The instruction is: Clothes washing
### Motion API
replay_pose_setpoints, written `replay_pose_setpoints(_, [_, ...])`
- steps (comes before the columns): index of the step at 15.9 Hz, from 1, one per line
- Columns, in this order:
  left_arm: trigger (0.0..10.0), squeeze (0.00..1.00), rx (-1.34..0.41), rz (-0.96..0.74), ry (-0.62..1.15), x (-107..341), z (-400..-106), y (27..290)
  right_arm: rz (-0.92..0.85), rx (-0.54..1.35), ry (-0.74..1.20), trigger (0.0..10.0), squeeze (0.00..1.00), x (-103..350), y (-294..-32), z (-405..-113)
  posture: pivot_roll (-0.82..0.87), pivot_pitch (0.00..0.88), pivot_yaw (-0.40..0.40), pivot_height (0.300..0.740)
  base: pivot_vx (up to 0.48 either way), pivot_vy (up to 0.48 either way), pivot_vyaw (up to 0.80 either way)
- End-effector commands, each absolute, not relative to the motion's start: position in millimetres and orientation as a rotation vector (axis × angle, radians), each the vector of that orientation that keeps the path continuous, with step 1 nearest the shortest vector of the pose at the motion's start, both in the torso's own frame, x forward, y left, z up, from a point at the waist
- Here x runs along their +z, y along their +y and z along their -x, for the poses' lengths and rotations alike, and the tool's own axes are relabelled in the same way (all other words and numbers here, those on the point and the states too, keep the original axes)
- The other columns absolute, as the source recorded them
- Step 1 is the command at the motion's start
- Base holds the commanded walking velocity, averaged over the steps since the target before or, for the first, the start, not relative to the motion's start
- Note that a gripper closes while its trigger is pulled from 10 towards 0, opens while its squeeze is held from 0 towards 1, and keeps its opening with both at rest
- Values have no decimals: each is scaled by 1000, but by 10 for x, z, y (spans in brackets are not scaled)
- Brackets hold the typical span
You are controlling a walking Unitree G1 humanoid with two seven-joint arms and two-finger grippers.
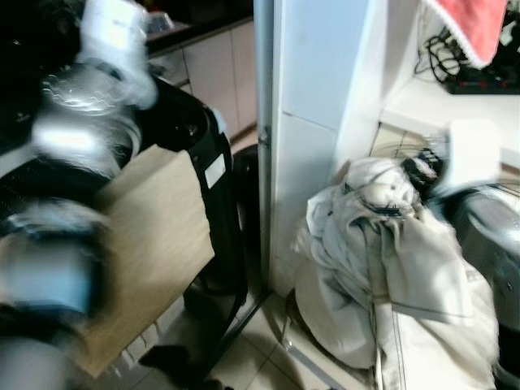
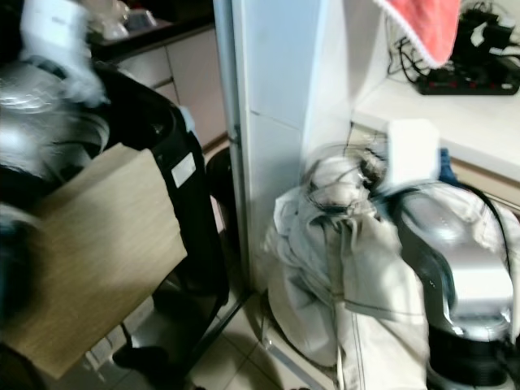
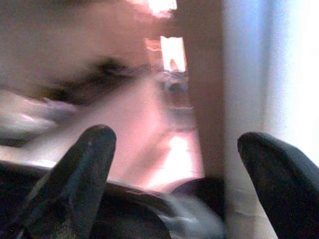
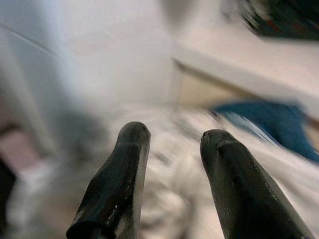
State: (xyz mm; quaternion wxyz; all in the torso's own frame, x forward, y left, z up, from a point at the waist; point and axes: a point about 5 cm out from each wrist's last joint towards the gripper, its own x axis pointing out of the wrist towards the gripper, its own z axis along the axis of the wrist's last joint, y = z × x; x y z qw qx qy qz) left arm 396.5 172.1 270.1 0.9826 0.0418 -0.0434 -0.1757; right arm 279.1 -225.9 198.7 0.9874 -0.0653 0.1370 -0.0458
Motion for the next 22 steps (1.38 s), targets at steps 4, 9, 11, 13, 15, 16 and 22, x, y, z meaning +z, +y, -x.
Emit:
replay_pose_setpoints(4, [10000, 0, -853, -79, -107, 2340, -3390, 790, 105, -200, 437, 10000, 1000, 1733, -2615, -2732, -130, 0, 95, 740, 0, 0, 0])
replay_pose_setpoints(9, [10000, 0, -1005, -281, -66, 2088, -3100, 609, 80, -233, 579, 10000, 1000, 1681, -2975, -2723, -147, 0, 73, 740, 0, 0, 0])
replay_pose_setpoints(11, [10000, 0, -1087, -239, -52, 2046, -2987, 592, 29, -374, 568, 10000, 0, 1759, -3191, -2701, -150, 0, 73, 740, 0, 0, 0])
replay_pose_setpoints(13, [10000, 0, -1170, -205, -30, 2011, -2885, 571, -23, -398, 651, 10000, 0, 1670, -3216, -2629, -144, 0, 68, 740, 0, 0, 0])
replay_pose_setpoints(15, [10000, 0, -1199, -164, -27, 2041, -2821, 583, -84, -391, 705, 10000, 671, 1624, -3167, -2570, -140, 0, 71, 740, 0, 0, 0])
replay_pose_setpoints(16, [10000, 0, -1205, -165, -23, 2043, -2804, 596, -77, -393, 713, 10000, 725, 1629, -3157, -2557, -140, 0, 71, 740, 0, 0, 0])
replay_pose_setpoints(22, [10000, 0, -1282, -161, 17, 2060, -2698, 684, -100, -375, 766, 10000, 0, 1584, -3058, -2437, -128, 0, 65, 740, 0, 0, 0])
